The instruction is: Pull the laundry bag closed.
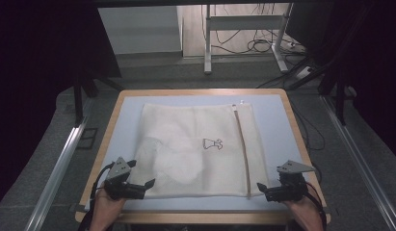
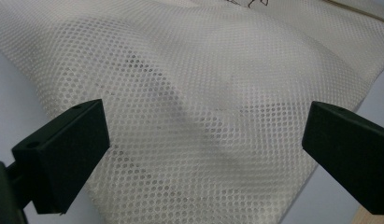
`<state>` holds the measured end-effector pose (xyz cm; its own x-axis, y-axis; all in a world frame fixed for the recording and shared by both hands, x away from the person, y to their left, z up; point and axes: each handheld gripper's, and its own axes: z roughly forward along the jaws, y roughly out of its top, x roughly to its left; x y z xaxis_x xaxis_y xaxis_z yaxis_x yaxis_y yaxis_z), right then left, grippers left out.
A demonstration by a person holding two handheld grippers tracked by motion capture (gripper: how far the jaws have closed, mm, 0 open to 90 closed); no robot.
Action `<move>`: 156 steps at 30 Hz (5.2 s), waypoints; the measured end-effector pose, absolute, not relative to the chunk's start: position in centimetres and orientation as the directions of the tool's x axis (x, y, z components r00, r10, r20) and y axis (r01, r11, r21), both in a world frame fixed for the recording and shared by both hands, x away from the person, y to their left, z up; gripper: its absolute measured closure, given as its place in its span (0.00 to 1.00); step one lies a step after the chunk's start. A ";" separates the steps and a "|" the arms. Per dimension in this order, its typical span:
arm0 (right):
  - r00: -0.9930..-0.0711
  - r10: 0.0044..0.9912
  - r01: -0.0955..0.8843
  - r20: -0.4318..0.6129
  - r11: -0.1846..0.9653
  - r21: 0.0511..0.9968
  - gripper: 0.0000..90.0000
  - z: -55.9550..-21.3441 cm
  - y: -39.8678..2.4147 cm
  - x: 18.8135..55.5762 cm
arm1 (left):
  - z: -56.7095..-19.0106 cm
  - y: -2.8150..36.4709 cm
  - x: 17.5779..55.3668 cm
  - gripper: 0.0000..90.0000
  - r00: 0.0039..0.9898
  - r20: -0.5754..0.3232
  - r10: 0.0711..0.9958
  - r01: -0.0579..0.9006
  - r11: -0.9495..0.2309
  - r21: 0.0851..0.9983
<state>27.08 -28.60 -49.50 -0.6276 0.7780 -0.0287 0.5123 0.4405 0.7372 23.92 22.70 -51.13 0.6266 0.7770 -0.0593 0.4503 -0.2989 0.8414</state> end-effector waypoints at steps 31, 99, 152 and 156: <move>-0.678 0.735 0.473 -0.011 0.447 0.759 0.03 -49.6 -28.4 27.1 | -51.6 22.7 24.3 0.00 0.654 -0.065 0.753 0.450 -0.319 0.834; -0.837 0.516 0.317 -0.181 0.729 0.607 0.56 -50.2 -24.1 25.4 | -52.1 21.9 24.5 0.00 0.663 -0.040 0.748 0.478 -0.382 0.791; -0.848 0.519 0.353 -0.108 0.706 0.614 0.95 -49.8 -24.2 26.1 | -51.3 17.8 24.7 0.01 0.717 -0.039 0.696 0.474 -0.446 0.760; -0.847 0.522 0.360 -0.099 0.701 0.615 0.95 -49.8 -24.3 26.2 | -51.0 17.3 25.0 0.01 0.733 -0.085 0.675 0.476 -0.419 0.773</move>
<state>26.15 -24.31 -49.79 -0.8473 0.5218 -0.0990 0.3601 0.7014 0.6151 24.99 17.25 -50.99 0.7329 0.6749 -0.0854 0.4762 -0.4193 0.7729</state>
